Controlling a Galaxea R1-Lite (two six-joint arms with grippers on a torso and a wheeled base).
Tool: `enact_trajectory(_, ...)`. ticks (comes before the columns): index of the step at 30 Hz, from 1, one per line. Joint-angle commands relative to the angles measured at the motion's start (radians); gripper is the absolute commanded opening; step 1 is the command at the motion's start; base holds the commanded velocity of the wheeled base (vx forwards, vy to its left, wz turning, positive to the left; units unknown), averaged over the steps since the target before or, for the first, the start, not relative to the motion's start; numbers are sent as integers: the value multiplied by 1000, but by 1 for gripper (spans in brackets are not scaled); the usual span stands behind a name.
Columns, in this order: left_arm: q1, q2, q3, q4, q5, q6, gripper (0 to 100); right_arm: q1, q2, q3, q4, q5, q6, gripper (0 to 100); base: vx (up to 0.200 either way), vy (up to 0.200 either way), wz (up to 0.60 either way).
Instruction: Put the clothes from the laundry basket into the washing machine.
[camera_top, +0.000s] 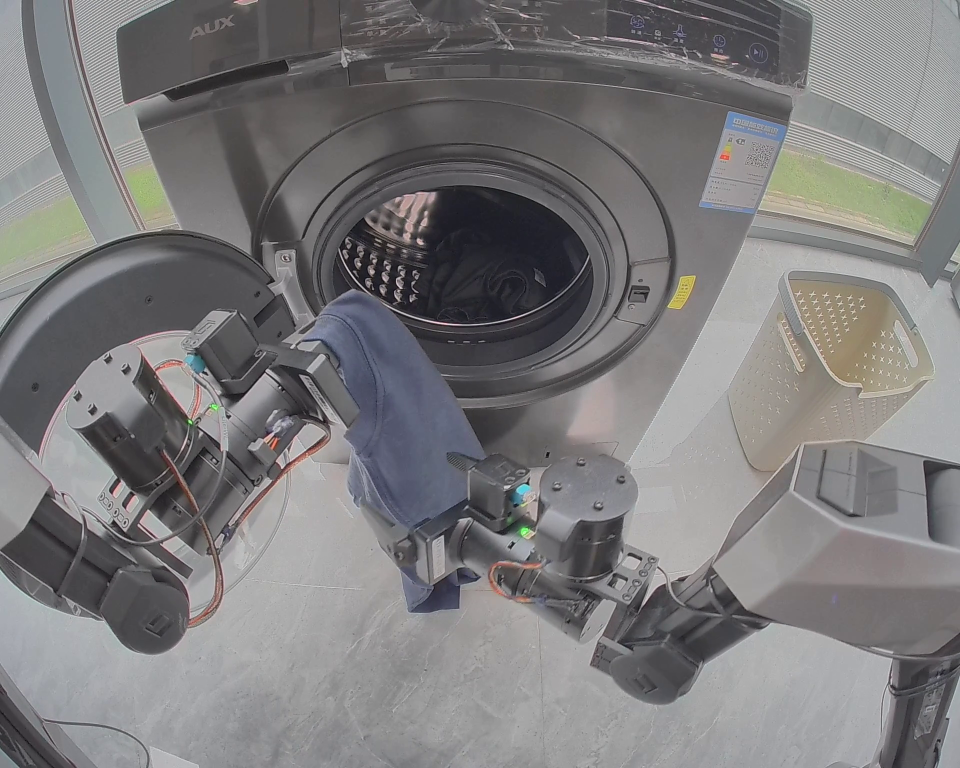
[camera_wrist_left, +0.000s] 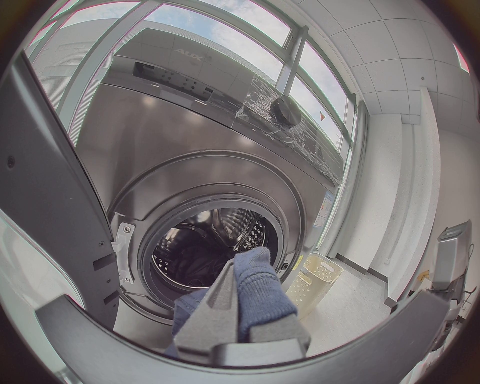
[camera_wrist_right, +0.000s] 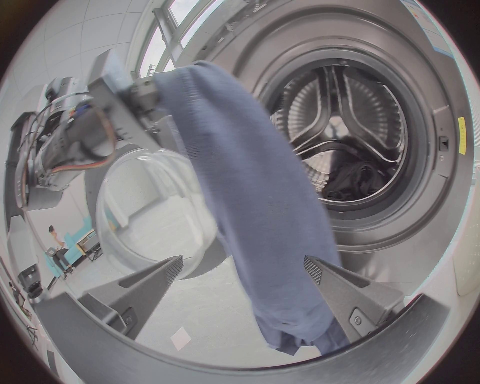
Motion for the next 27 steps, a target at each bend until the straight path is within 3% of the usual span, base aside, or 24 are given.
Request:
enact_trajectory(1,2,8,-11,0,5,0,0,40,5,2,-2,2,3,100,0,0,0)
enact_trajectory(4,4,10,-11,0,11,1,0,44,16,-15,1,5,1,100,0,0,0)
enact_trajectory(14,5,10,-11,-2,13,1,0,18,186,-247,21,12,0,100,0,0,0)
enact_trajectory(27,4,10,-11,-2,13,0,0,-80,189,-264,36,-1,-29,100,0,0,0)
